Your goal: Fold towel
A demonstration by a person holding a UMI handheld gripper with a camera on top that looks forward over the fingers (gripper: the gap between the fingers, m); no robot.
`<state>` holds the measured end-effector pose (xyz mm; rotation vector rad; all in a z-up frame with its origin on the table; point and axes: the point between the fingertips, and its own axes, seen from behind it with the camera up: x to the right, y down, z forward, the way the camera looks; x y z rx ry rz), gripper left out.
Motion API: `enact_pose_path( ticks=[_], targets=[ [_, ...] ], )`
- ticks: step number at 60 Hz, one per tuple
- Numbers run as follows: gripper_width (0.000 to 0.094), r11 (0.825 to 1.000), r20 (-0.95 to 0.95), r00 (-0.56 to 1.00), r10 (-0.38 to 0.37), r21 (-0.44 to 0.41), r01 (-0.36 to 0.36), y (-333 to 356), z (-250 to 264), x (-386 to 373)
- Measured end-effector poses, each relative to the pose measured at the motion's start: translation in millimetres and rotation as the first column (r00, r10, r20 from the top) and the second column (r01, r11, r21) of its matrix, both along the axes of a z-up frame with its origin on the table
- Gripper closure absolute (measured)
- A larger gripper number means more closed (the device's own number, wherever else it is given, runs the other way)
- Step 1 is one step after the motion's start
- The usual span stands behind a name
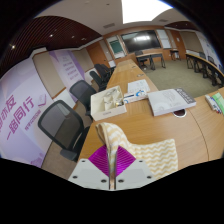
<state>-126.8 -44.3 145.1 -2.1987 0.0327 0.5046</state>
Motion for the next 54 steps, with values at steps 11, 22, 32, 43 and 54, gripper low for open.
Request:
enact_pose_path(
  ticks=[11, 22, 32, 43, 54],
  targets=[
    [0.0869, 0.987, 0.118, 0.987, -0.11, -0.108, 0.123, 7.7, -76.8, 109.5],
    [0.0385, 0.983, 0.233, 0.966, -0.116, -0.111, 0.144, 0.0, -106.5, 175.9],
    [0.008, 0.988, 0.35, 0.926, -0.141, -0.013, 0.156, -11.1, -67.8, 212.9],
    [0.0086, 0.99, 0.396, 0.907, -0.142, 0.039, 0.138, -55.4, -15.3, 207.0],
    [0.0085, 0.989, 0.404, 0.903, -0.147, 0.073, 0.129, -130.2, 32.4, 177.3]
  ],
)
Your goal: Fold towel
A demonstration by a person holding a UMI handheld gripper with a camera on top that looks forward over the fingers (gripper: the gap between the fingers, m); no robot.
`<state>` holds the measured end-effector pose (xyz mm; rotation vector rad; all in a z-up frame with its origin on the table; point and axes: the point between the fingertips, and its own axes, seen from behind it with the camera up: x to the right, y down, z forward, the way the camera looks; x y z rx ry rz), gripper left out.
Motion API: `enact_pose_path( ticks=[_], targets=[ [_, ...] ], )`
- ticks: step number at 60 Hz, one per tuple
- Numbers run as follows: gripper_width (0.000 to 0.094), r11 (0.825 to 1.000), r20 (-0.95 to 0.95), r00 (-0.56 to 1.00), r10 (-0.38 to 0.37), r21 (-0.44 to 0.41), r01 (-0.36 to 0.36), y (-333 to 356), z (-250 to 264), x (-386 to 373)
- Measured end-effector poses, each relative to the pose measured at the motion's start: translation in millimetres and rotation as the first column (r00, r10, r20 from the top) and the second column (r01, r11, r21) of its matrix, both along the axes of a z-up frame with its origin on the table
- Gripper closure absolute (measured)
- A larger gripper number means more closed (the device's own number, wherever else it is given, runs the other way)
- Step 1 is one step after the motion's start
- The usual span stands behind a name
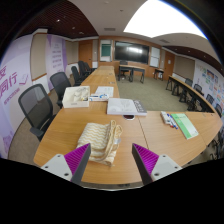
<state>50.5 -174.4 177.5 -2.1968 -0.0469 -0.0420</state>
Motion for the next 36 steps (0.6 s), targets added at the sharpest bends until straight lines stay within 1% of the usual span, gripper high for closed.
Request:
enact_pose_path(
  ticks=[9, 19, 29, 36],
  targets=[
    [0.008, 1.0, 0.012, 1.0, -0.013, 0.022, 0.013, -71.6, 31.2, -25.9],
    [0.008, 0.999, 0.029, 0.999, -0.023, 0.033, 0.022, -137.5, 54.5, -39.6],
    [0.008, 0.998, 0.036, 0.999, -0.023, 0.055, 0.021, -172.7, 69.4, -46.1],
    [0.0081, 0.997, 0.044, 0.999, -0.023, 0.078, 0.019, -182.2, 80.0, -46.3]
  ],
)
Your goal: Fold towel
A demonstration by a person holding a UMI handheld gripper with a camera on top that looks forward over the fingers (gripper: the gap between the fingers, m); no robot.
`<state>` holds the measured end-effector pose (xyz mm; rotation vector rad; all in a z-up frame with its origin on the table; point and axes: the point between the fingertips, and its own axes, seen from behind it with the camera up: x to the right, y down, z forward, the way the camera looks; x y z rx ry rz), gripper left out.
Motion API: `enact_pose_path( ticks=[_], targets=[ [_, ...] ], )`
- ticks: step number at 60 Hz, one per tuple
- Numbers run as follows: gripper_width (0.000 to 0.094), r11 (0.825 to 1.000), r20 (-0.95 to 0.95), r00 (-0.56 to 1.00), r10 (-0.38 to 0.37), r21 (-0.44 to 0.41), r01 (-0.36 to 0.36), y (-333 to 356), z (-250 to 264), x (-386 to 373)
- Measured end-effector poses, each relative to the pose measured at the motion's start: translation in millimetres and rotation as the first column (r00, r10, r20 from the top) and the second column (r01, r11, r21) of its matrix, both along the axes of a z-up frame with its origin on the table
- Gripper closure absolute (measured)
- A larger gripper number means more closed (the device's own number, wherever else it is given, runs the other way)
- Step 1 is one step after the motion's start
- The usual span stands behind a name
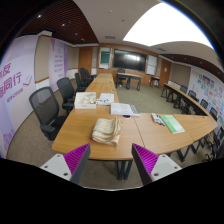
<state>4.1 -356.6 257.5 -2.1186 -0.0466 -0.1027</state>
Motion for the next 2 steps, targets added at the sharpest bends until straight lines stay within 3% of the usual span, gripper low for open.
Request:
enact_pose_path(
  ticks=[2],
  targets=[
    [0.0082, 1.0, -0.002, 1.0, 0.0, 0.003, 0.0, -1.3, 1.3, -0.4]
  ],
)
